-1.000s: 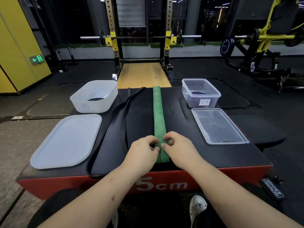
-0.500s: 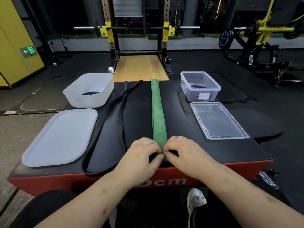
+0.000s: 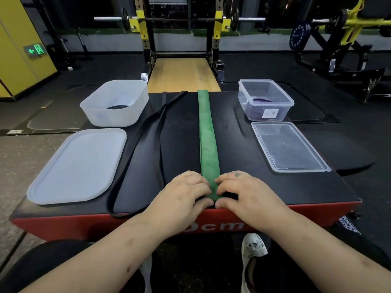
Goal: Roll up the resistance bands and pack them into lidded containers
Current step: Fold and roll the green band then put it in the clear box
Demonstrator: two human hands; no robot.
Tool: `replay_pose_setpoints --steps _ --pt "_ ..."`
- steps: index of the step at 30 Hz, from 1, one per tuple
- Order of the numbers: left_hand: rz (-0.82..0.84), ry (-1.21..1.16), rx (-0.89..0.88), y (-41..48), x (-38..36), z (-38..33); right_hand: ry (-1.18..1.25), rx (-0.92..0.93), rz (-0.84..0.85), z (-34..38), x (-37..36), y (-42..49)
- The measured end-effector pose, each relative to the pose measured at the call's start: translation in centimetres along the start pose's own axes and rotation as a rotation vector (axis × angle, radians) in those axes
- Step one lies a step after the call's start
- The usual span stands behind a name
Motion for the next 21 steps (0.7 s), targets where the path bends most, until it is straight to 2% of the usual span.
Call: replay_pose_setpoints --steps 9,16,21 --pt "0.001 -0.037 0.058 0.4 0.2 0.0 -0.002 0.092 -0.020 -0.5 -0.1 0.8" --pt "-0.038 -0.058 0.115 1.3 0.0 0.4 0.145 -0.021 -0.092 -0.7 0.5 1.3" --pt "-0.123 -0.081 0.142 1.0 0.3 0.3 0.148 -0.026 -0.084 -1.1 0.4 2.3"
Point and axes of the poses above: each hand's wrist, its own y-axis towards the middle knuckle, its own x-axis out of the back of the hand, z = x × y, the point moved 3 cm from there along y, towards the middle knuckle, and after that the axes turned 9 degrees about z, right-handed, at the moved point
